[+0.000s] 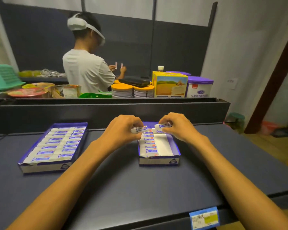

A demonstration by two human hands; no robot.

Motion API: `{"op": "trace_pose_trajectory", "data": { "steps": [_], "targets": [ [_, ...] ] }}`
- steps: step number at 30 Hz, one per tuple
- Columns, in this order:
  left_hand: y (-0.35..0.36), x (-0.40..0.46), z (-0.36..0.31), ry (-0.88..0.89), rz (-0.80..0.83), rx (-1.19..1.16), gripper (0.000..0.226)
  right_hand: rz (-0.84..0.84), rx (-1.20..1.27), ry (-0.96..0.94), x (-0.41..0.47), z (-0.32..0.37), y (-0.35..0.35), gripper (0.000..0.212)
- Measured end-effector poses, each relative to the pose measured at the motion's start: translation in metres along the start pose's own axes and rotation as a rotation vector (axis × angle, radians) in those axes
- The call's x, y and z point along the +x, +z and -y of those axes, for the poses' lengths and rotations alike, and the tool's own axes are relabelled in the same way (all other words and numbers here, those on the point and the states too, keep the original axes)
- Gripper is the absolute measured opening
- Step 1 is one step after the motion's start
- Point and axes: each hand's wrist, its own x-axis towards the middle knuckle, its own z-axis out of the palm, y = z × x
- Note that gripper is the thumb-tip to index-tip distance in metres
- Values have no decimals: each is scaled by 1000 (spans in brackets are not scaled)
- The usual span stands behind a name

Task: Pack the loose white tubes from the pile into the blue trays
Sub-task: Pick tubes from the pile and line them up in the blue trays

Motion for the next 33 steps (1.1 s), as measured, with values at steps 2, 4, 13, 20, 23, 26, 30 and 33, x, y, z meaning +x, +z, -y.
{"op": "trace_pose_trajectory", "data": {
  "steps": [2,4,13,20,23,26,30,33],
  "targets": [
    [3,3,1,3,38,22,32,69,-55,0,10,-4,5,26],
    [4,6,2,7,66,31,31,130,-102,-7,18,-8,8,26],
    [7,5,-1,-3,113,33,33,185,-104,-84,29,-16,15,27],
    [8,2,-3,2,94,38,34,228,-145,-141,29,-14,15,29],
    [9,2,-3,-8,82,30,33,255,-105,-143,29,-14,14,30],
    [9,1,-4,-21,76,21,34,266,-92,-134,28,-14,13,29],
    [10,1,-2,-28,76,14,33,264,-123,-134,30,-14,13,26],
    [11,1,-1,-25,66,9,31,246,-180,-153,31,-12,14,25]
  ]
}}
